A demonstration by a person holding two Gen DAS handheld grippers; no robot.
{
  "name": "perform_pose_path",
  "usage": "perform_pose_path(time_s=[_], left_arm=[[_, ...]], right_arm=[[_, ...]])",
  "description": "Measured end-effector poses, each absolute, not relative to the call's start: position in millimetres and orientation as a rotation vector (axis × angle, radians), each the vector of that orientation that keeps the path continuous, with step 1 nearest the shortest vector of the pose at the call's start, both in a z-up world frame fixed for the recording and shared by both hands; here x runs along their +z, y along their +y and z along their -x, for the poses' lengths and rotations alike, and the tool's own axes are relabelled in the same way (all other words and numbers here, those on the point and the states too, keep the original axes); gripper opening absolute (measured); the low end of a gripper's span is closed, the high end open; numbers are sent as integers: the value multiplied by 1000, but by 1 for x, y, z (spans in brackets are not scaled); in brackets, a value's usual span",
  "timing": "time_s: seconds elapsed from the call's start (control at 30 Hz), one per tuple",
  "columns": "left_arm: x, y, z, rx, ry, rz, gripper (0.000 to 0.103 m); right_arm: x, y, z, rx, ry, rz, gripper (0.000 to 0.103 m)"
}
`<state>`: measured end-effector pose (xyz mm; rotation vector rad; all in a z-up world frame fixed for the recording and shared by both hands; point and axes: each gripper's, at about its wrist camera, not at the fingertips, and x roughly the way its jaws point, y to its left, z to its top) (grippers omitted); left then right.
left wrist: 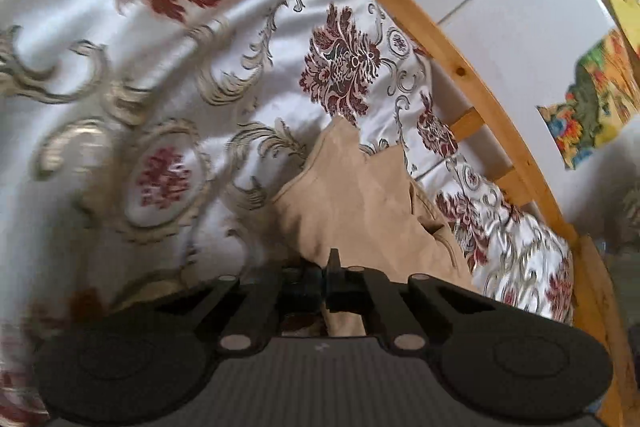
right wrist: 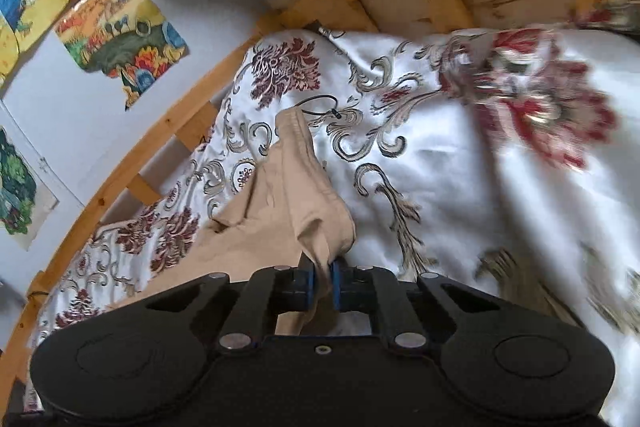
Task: Fold large clothes
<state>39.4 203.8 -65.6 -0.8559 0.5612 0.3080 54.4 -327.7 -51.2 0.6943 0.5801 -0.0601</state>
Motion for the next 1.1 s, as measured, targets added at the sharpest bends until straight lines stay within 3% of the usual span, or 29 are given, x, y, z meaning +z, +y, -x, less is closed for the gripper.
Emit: perform_pose_path(time_s=[0.07, 0.13, 0.2, 0.23, 0.27, 0.3, 0.37, 0.6, 0.67, 0.87, 1.03, 1.07, 1.1], left_arm=[[-72, 202, -30, 296, 569, 803, 0], [-78, 200, -26, 295, 589, 762, 1], [-80, 199, -24, 305, 588, 740, 6], [-80, 199, -23, 304, 578, 737, 7], [-81, 199, -22, 298, 575, 734, 18], [-82, 199, -23, 296, 580, 731, 37], [-86, 199, -25, 303, 588, 734, 57], [-95, 193, -35, 263, 604, 713, 75], [-96, 194, -38, 258, 610, 710, 77], [-93, 189, -48, 290, 634, 678, 73], [-91, 186, -51, 305, 648, 664, 73], [-89, 184, -53, 308, 654, 648, 68], [-86, 182, -54, 310, 662, 633, 55]], right_arm=[[-56, -322, -43, -100, 634, -668, 13], [-62, -318, -40, -159, 666, -637, 25], [-64, -318, -41, -201, 676, -625, 51], [-64, -318, -41, -205, 662, -629, 57], [-64, -318, -40, -197, 646, -632, 67], [-63, -315, -38, -189, 630, -623, 75], [-60, -306, -35, -201, 606, -558, 80], [-40, -246, -33, -90, 469, -158, 98], [-37, -225, -41, 0, 443, -28, 102], [-41, -156, -87, 168, 412, 176, 102], [-92, -90, -110, 234, 455, 421, 102], [-102, -86, -112, 232, 466, 442, 102], [-106, -88, -110, 228, 451, 431, 102]])
